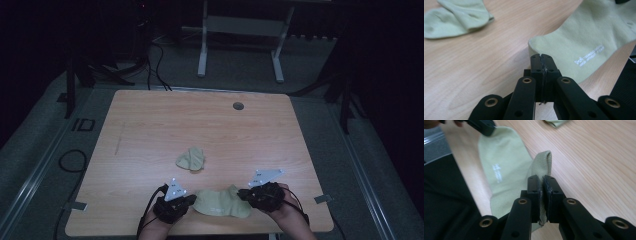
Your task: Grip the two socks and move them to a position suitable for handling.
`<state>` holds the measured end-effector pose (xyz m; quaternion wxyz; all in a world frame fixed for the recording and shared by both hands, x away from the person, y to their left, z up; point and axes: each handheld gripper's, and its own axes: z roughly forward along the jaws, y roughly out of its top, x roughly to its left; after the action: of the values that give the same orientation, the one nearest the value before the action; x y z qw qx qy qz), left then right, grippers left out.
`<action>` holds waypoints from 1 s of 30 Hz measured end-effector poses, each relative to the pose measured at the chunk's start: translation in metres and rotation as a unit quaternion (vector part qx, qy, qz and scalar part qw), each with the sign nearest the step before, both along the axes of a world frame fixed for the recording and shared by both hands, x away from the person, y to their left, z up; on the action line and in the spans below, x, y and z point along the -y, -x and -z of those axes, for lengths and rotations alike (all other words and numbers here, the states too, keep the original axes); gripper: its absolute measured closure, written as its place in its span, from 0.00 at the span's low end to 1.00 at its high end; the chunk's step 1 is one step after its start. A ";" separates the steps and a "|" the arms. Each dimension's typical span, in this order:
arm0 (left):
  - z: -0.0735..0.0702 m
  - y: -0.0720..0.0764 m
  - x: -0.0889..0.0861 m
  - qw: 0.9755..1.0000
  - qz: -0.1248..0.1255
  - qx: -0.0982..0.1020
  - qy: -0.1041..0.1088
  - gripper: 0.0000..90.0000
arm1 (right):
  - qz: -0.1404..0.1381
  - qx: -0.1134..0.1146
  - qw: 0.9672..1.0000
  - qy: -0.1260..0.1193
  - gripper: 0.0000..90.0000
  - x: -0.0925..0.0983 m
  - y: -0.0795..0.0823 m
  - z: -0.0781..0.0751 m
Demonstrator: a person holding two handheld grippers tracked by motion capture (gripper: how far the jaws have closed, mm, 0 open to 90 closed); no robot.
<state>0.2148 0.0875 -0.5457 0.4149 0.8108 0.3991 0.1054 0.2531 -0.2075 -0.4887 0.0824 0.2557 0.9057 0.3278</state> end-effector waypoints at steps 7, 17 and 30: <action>0.007 0.000 0.002 1.000 0.000 -0.011 -0.004 0.99 | 0.035 -0.025 0.999 0.001 0.92 0.015 -0.005 0.024; 0.016 0.004 0.008 0.999 0.025 -0.032 -0.010 0.76 | 0.062 -0.048 0.997 0.008 0.76 0.030 -0.004 0.043; 0.014 0.007 0.034 0.997 0.063 -0.009 -0.044 0.99 | 0.028 -0.056 0.998 0.020 0.95 0.008 0.017 0.055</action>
<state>0.2075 0.0535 -0.5597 0.3809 0.8529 0.3460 0.0887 0.2362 -0.2158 -0.5438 0.0461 0.2970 0.9077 0.2928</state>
